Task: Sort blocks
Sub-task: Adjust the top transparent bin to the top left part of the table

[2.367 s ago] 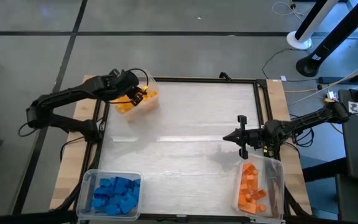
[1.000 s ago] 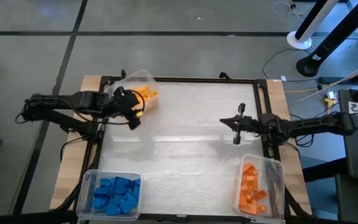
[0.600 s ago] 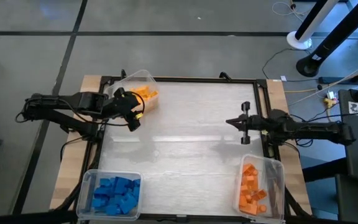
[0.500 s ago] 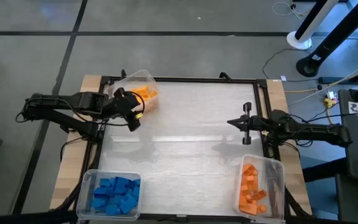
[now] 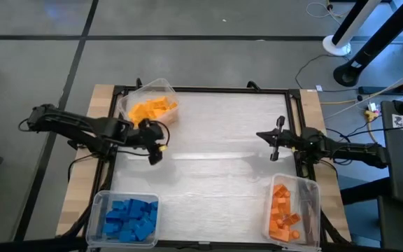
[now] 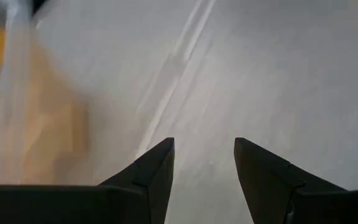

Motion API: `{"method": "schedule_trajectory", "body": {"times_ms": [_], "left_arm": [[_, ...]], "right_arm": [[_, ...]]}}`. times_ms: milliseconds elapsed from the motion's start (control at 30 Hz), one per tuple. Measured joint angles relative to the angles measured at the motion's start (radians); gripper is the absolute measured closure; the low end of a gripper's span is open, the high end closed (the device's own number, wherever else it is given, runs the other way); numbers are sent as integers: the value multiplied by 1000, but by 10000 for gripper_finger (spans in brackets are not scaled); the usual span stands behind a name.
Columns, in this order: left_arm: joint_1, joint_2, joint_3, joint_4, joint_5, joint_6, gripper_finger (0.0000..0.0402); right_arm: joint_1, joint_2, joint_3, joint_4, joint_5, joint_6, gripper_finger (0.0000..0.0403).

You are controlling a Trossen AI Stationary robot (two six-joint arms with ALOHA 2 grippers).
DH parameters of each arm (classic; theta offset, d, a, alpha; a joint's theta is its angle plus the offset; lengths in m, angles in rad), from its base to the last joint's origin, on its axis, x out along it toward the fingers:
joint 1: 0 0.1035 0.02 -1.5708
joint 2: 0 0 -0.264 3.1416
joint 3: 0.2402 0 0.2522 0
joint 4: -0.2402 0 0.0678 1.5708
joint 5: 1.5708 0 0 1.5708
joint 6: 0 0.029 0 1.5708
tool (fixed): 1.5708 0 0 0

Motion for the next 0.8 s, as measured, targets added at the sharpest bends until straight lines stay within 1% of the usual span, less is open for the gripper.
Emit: {"method": "schedule_trajectory", "body": {"times_ms": [167,233,333,500,700,800], "left_arm": [[43,0,-49,-92,-7,-48,245],[69,-1,-72,-126,-17,-49,245],[115,-1,-111,-160,-74,-48,245],[208,0,-153,-182,-175,-14,245],[320,0,-156,-170,-279,42,245],[379,-1,-156,-151,-300,55,245]], "right_arm": [[0,2,-1,-24,-12,-2,402],[0,2,-1,-55,2,-4,402],[0,2,-2,-80,24,-2,402],[0,3,-2,-82,22,-2,402],[0,2,-3,-84,21,-2,402],[0,2,-3,-85,21,-2,402]]}}
